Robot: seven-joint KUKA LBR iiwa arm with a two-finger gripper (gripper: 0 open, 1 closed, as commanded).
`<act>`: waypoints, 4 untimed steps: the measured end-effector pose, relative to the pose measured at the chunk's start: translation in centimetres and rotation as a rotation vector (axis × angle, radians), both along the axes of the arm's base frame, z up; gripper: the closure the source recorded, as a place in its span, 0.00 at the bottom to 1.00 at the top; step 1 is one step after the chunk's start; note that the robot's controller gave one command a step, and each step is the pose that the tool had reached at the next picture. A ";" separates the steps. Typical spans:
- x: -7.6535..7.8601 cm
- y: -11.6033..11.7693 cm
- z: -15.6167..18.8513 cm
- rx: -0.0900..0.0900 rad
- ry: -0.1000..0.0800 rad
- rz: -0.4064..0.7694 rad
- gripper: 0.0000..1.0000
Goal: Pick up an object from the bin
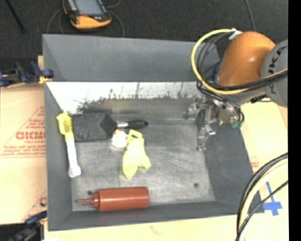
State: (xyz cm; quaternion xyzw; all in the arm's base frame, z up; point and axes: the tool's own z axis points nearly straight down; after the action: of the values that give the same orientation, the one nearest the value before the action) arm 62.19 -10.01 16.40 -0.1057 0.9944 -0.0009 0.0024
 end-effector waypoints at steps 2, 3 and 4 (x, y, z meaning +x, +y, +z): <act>-1.9 4.3 -0.9 0.002 -0.003 -0.144 0.00; -2.5 5.9 0.6 0.001 0.007 0.143 0.00; -4.7 7.7 0.2 -0.001 -0.004 0.318 0.00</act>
Offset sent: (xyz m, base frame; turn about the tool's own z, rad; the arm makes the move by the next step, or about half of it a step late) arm -0.0042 0.0936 -0.0790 -0.2692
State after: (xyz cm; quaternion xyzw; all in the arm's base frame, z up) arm 57.54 -2.33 16.55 -0.2616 0.9652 -0.0014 0.0046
